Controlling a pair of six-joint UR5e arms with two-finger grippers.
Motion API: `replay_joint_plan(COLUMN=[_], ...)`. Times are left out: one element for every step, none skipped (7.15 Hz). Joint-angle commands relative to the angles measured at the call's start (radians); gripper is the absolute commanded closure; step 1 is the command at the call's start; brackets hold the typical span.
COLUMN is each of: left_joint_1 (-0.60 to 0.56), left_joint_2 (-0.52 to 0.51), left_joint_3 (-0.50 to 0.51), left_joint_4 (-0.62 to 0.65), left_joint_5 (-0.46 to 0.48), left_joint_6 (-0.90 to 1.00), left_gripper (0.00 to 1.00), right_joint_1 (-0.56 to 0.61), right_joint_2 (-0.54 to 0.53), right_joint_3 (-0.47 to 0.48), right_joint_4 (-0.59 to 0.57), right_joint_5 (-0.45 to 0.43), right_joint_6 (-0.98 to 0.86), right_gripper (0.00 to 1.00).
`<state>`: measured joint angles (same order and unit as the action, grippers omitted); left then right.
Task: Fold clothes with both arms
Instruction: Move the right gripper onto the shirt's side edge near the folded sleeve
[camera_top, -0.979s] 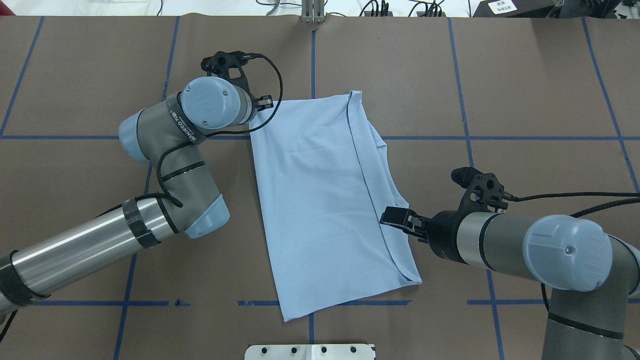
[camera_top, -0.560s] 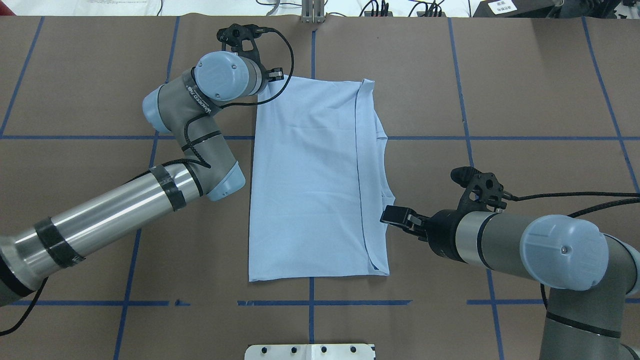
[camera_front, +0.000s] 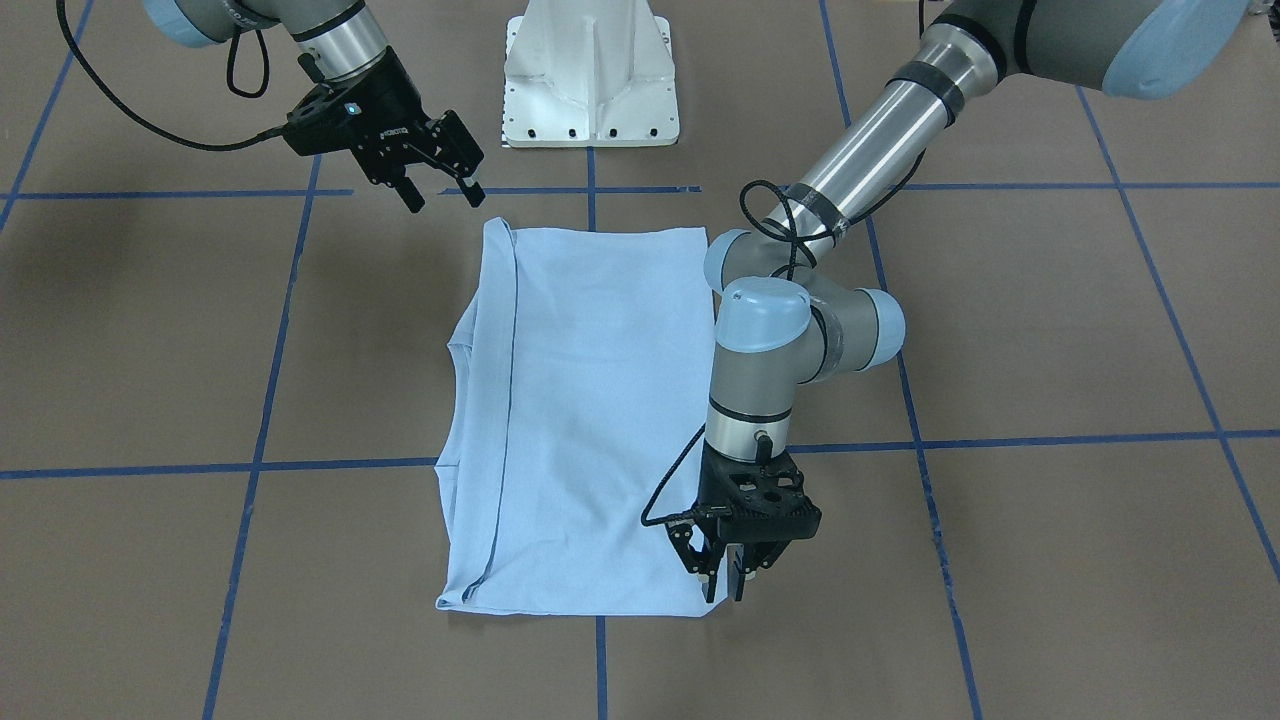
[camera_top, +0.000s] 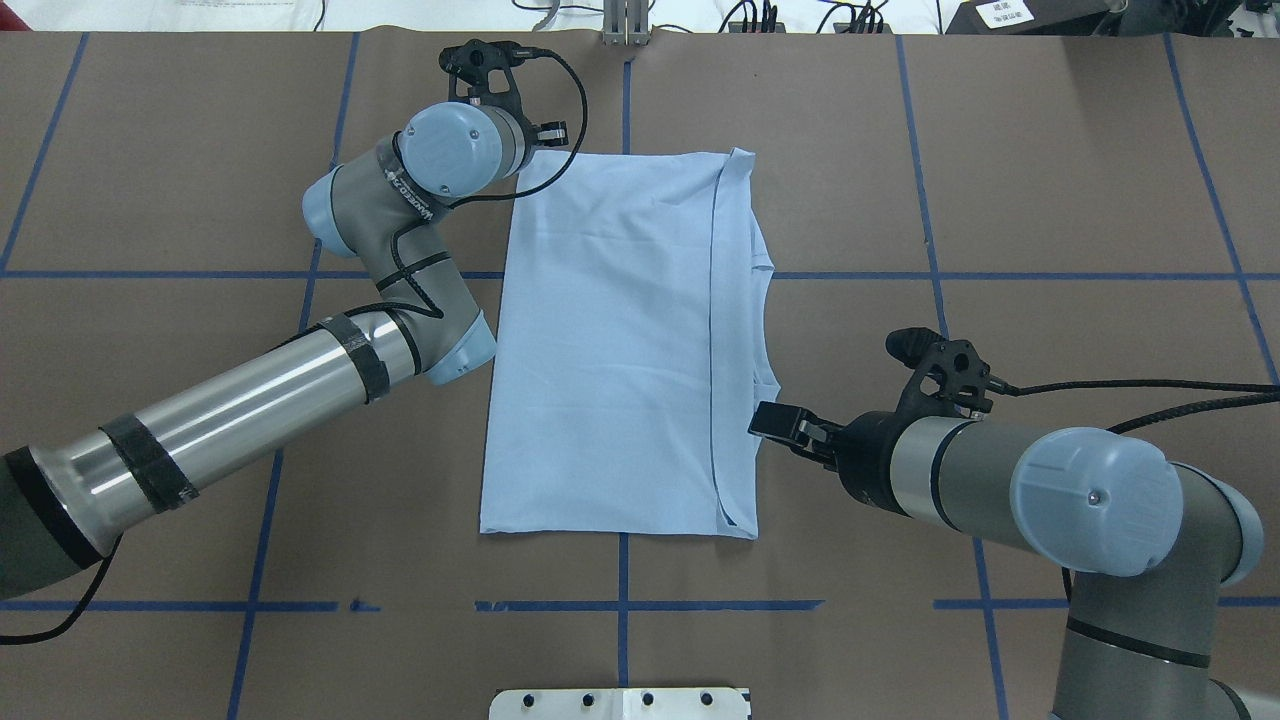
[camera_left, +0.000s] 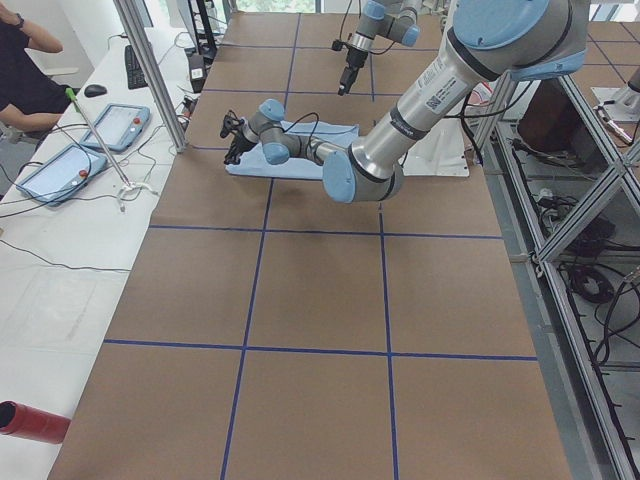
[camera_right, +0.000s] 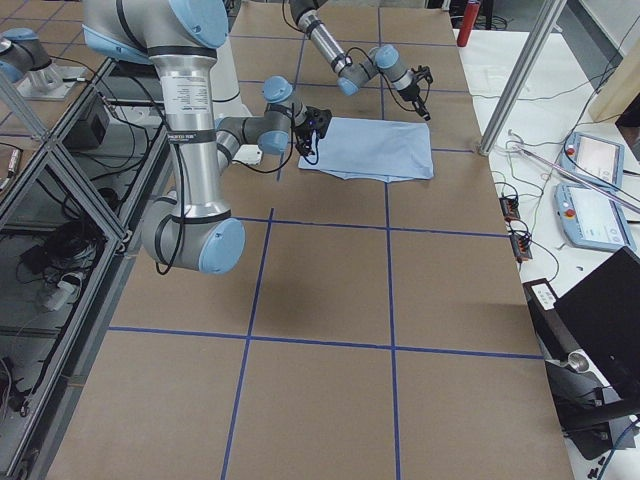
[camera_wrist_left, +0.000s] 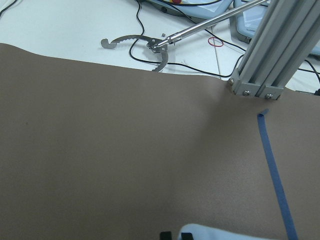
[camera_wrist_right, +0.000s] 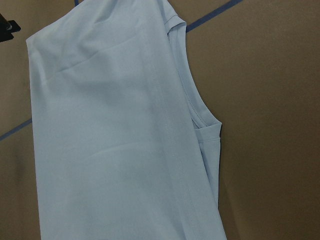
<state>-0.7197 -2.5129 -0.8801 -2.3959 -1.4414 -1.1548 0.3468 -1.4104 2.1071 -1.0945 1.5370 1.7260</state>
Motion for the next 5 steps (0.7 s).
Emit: replay_joint_plan(left_joint_1=[-0.053, -0.067, -0.07, -0.07, -0.07], left_joint_2=[0.003, 0.006, 0.026, 0.055, 0.137], left_joint_3=[0.001, -0.016, -0.045, -0.122, -0.273], left_joint_4=[0.001, 0.01, 0.036, 0.117, 0.195], left_joint_5=[-0.025, -0.066, -0.141, -0.189, -0.221], left_joint_6=[0.129, 0.147, 0.182, 0.208, 0.252], left_gripper=[0.0, 0.0, 0.0, 0.0, 0.0], right_joint_1=[-0.005, 0.001, 0.009, 0.008, 0.008], right_joint_2=[0.059, 0.118, 0.173, 0.232, 0.264], right_joint_3=[-0.073, -0.075, -0.085, -0.125, -0.181], right_joint_4=[-0.018, -0.121, -0.262, -0.339, -0.372], right_joint_5=[-0.012, -0.017, -0.017, -0.018, -0.02], right_joint_6=[-0.008, -0.011, -0.05, -0.133, -0.193], right_gripper=[0.0, 0.0, 0.0, 0.0, 0.0])
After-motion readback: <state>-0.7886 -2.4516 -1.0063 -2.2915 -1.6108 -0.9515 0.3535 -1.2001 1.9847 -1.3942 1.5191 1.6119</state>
